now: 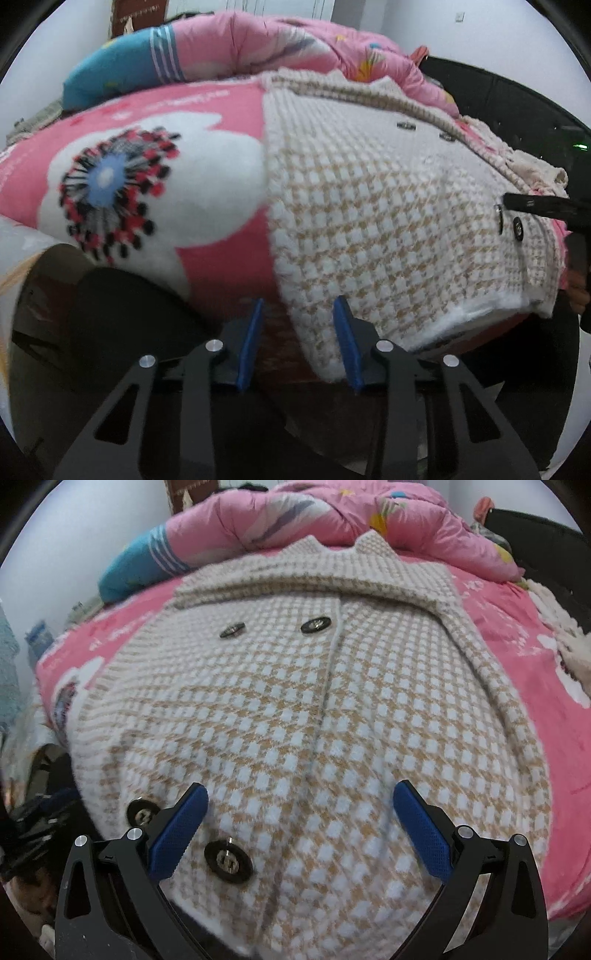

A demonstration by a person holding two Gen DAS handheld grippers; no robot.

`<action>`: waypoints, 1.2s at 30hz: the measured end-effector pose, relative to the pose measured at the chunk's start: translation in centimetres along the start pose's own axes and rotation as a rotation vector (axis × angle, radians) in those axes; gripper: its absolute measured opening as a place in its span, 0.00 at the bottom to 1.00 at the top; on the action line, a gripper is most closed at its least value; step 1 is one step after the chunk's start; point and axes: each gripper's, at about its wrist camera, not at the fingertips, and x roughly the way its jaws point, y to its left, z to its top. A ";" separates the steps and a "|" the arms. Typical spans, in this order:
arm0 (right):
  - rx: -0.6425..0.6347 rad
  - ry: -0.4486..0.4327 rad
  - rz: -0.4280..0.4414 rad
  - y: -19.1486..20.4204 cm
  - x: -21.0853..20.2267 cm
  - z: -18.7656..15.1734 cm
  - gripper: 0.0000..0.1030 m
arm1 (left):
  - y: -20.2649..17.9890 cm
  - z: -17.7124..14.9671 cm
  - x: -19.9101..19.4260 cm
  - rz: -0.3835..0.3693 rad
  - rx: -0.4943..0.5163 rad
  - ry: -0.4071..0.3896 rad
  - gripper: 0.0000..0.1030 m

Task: Fold large clothes
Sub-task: 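Grasp the cardigan hem with the left tool while the right tool grasps the hem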

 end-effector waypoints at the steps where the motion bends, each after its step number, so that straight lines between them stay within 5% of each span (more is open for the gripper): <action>1: 0.005 -0.012 0.006 -0.4 -0.7 -0.3 0.93 | 0.0 0.1 0.3 -0.006 -0.002 0.011 0.37; 10: 0.192 -0.109 0.011 -8.5 -8.3 -6.0 0.93 | 0.8 0.7 3.3 -0.037 -0.101 0.134 0.37; 24: 0.452 0.030 0.188 -12.7 -6.9 -12.9 0.79 | 0.9 -0.8 4.8 -0.078 -0.192 0.202 0.37; 27: 0.486 0.071 0.216 -12.8 -6.1 -13.9 0.71 | 0.9 -1.1 5.0 -0.078 -0.184 0.205 0.37; 29: 0.507 0.099 0.237 -13.0 -5.6 -14.7 0.59 | 1.2 -1.5 4.6 -0.080 -0.185 0.195 0.33; 33: 0.510 0.133 0.243 -13.2 -5.9 -15.6 0.27 | -0.2 -1.3 4.0 -0.087 -0.137 0.177 0.10; 36: 0.480 0.111 0.278 -13.1 -7.6 -15.7 0.09 | -0.9 -1.2 2.1 -0.139 -0.107 0.165 0.08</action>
